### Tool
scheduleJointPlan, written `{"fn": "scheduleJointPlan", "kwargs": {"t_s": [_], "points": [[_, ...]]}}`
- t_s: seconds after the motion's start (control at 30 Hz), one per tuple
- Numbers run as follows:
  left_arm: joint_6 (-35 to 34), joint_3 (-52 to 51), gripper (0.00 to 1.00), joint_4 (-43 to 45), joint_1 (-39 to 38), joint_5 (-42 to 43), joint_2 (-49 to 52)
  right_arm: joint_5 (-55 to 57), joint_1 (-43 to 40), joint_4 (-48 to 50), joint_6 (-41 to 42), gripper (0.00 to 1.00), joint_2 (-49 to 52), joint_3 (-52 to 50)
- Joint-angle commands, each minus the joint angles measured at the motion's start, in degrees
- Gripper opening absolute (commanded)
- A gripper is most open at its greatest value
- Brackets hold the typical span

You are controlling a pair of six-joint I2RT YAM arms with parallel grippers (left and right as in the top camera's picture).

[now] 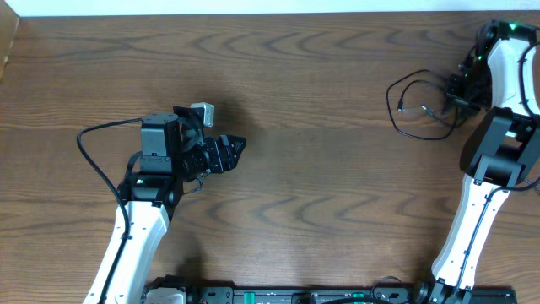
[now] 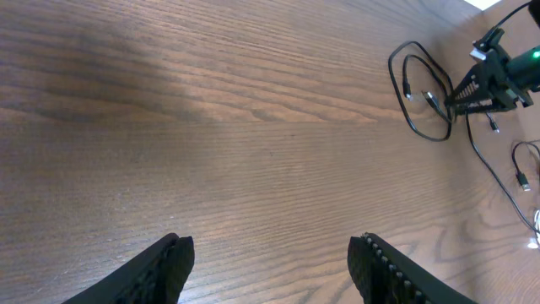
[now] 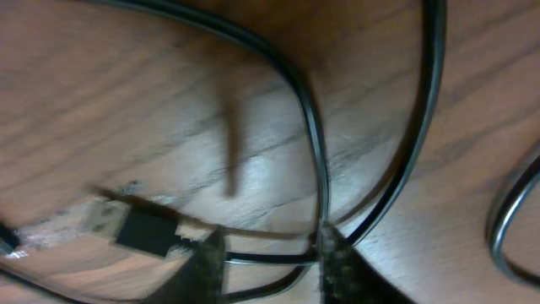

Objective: Untangle cables
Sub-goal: 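Carry the black cable off the table to the right and release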

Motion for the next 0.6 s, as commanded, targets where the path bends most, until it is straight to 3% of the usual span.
{"fn": "scheduleJointPlan", "kwargs": {"t_s": [0.0,0.27,0.43,0.57], "points": [[0.98,-0.15,0.64,0.39,0.20,-0.35,-0.42,3.74,0.11,0.39,0.66,0.55,-0.74,-0.52],[0.96,-0.15,0.64,1.16,0.20,-0.33,-0.42,4.96,-0.35,1.81,0.37,0.61,-0.74,-1.70],[0.98,-0.15,0.64,1.18,0.20,-0.33,-0.42,4.96,-0.35,3.78,0.39,0.56,-0.74,-4.57],[0.98,-0.15,0.64,1.46,0.20,-0.33,-0.42,4.96,-0.35,4.72,0.39,0.46,-0.74,-6.05]]}}
